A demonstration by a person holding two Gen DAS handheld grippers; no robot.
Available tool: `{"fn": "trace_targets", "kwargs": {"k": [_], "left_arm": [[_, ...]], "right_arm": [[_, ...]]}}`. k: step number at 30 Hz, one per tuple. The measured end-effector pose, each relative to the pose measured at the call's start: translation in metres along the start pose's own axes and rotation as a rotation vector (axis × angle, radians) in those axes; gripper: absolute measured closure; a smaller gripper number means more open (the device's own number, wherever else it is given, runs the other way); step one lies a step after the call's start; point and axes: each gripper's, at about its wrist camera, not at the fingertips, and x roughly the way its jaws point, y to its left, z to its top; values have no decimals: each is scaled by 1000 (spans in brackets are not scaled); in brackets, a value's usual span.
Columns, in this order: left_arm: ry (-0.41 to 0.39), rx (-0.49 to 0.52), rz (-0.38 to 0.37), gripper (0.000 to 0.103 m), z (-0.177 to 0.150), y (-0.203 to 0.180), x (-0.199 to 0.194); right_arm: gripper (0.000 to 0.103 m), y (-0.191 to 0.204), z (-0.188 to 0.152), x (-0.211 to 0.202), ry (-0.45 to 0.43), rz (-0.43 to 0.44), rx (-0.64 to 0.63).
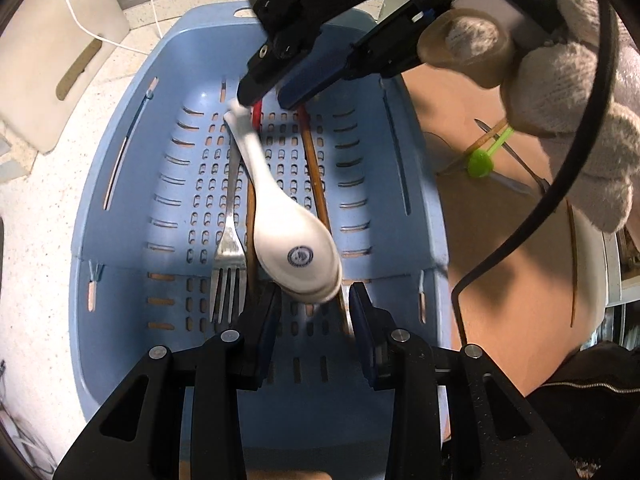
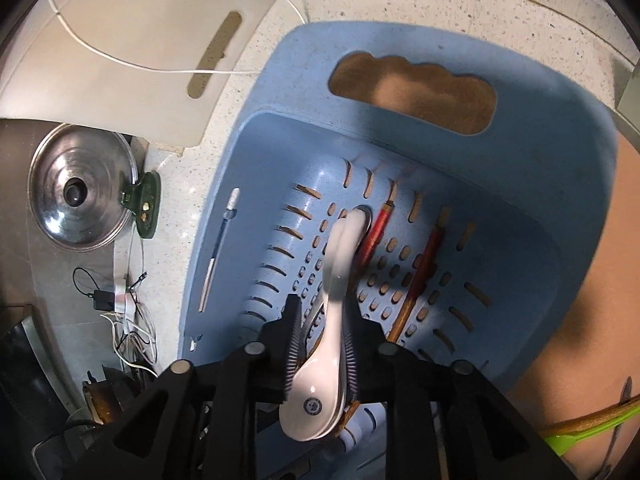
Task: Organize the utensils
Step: 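Lower the spoon into the basket beside the fork and open the right tool, then move the right tool back to the mat toward the loose red-tipped chopstick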
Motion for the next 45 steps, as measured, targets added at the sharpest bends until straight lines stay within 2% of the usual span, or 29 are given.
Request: {"fn": "trace_targets", "kwargs": {"k": [4, 7, 14, 16, 18, 23, 25, 32, 38, 45], "left_arm": [[-22, -10, 2, 70, -5, 0, -16], [-53, -8, 9, 70, -6, -1, -32], [-133, 27, 4, 70, 2, -25, -62], [-152, 56, -2, 70, 4, -38, -67], [-163, 88, -13, 70, 9, -52, -68], [-150, 178, -61, 70, 22, -87, -57], [-142, 213, -76, 70, 27, -101, -49], [-93, 338, -114, 70, 45, -151, -21], [-37, 422, -140, 70, 54, -182, 5], [-17, 396, -157, 70, 77, -175, 17]], "right_arm": [[81, 3, -7, -17, -19, 22, -20], [75, 1, -17, -37, -44, 49, -34], [67, -26, -61, -108, -177, 44, -69], [64, -41, -80, -136, -247, 13, -84], [55, -57, -98, -161, -319, -30, -92], [40, -108, -153, -216, -497, -160, -69], [38, -128, -170, -228, -524, -196, -43], [38, -197, -235, -244, -553, -244, 138], [38, -230, -274, -234, -534, -234, 261], [38, -250, -287, -213, -482, -181, 390]]}}
